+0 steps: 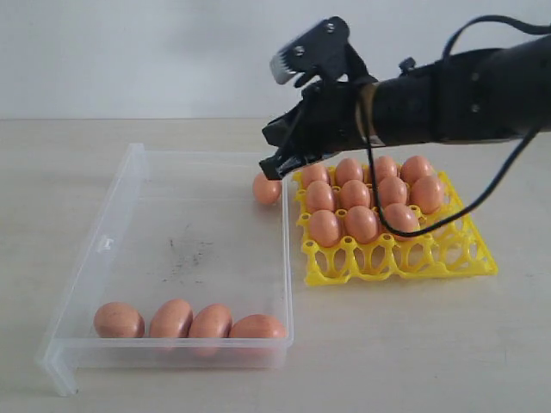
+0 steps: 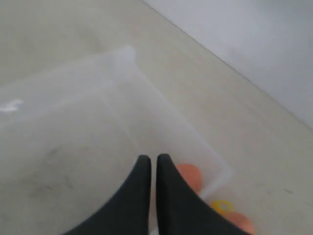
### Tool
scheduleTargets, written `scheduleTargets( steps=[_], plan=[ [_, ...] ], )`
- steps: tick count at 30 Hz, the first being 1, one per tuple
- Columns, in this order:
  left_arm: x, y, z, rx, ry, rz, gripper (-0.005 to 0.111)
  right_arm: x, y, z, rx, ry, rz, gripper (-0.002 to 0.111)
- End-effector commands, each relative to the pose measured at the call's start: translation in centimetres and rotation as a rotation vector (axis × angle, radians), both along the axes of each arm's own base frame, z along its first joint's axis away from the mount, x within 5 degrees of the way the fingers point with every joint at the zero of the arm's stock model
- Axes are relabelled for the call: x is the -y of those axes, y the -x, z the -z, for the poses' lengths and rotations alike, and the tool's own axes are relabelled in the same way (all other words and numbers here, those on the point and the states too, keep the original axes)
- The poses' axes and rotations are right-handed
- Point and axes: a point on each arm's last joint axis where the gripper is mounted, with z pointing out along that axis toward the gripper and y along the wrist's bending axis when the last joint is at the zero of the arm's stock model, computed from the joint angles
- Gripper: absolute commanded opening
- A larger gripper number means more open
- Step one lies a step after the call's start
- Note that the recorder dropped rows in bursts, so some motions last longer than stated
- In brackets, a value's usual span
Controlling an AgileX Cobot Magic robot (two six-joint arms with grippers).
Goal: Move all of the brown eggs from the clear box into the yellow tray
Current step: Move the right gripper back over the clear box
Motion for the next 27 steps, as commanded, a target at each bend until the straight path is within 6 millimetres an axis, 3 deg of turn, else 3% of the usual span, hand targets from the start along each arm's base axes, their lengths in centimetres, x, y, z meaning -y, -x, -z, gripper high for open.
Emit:
scheduleTargets(
  steps=[1, 6, 9, 16, 19, 23, 27],
  plan=[
    [0.0, 0.0, -0.1, 0.005, -0.001, 0.004, 0.004, -1.3, -0.6, -2.1, 0.121, 0.194, 0.234, 0.0],
    [0.0, 0.0, -0.1, 0.005, -0.001, 0.004, 0.004, -2.6, -1.0, -4.0, 0.083, 0.053, 0.266, 0.0],
    [0.0, 0.0, -0.1, 0.005, -0.001, 0.004, 0.004, -2.9, -1.6, -3.6, 0.072, 0.068, 0.277, 0.0],
    [0.0, 0.0, -0.1, 0.005, -0.001, 0.004, 0.004, 0.5, -3.0, -2.0, 0.073, 0.505, 0.552, 0.0],
    [0.0, 0.0, -0.1, 0.005, -0.001, 0.004, 0.004, 0.8, -2.6, -1.6, 0.017, 0.572, 0.528, 0.0],
    [0.0, 0.0, -0.1, 0.005, -0.001, 0.004, 0.004, -1.8, -1.8, -1.1, -0.175, 0.445, 0.322, 0.0],
    [0.0, 0.0, -0.1, 0.005, -0.001, 0.004, 0.004, -5.4, -2.2, -2.3, -0.413, 0.299, 0.147, 0.0]
  ],
)
